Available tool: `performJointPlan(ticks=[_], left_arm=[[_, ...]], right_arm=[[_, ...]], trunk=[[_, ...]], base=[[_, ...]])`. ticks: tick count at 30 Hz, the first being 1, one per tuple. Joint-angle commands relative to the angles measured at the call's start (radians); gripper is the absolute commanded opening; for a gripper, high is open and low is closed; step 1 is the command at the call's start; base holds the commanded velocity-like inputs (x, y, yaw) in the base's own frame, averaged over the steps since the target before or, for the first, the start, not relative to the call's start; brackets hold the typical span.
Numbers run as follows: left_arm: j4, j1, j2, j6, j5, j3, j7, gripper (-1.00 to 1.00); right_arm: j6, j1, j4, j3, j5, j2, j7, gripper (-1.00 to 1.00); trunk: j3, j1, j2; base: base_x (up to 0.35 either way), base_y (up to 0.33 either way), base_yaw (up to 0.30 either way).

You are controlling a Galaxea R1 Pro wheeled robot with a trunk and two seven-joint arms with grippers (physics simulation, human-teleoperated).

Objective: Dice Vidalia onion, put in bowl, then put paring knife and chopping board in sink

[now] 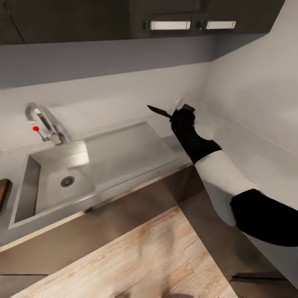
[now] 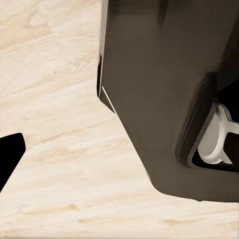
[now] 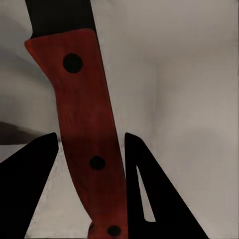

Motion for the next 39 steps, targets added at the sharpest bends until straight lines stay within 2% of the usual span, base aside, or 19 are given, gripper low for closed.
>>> performJointPlan(ticks=[1,6,8,26,39], left_arm=[[0.005,-0.002,0.000,-0.006,0.010,-0.008,-0.006,1.00],[0.005,-0.002,0.000,-0.007,0.010,-0.008,-0.005,1.00],[0.005,-0.002,0.002,-0.007,0.010,-0.008,-0.005,1.00],[0.005,-0.002,0.003,-0.008,0.010,-0.007,-0.005,1.00],[0.005,-0.002,0.007,-0.009,0.010,-0.007,-0.006,1.00]], right_arm=[[0.003,0.006,0.003,0.002,0.012,0.001,-0.004,-1.00],[0.003,0.021,0.008,0.002,0.012,0.002,-0.070,-1.00],[0.003,0.022,0.008,0.002,0.012,0.002,-0.077,-1.00],[0.004,0.026,0.014,0.002,0.012,0.003,-0.080,-1.00],[0.004,0.027,0.014,0.002,0.013,0.002,-0.080,-1.00]], trunk=[[-0.003,0.000,-0.002],[-0.008,0.000,-0.002],[-0.010,0.000,-0.002],[-0.030,0.000,-0.002],[-0.043,0.000,-0.002]], base=[[-0.320,0.129,0.217],[-0.319,0.130,0.220],[-0.305,0.149,0.221],[-0.232,0.225,0.221],[-0.098,0.270,0.212]])
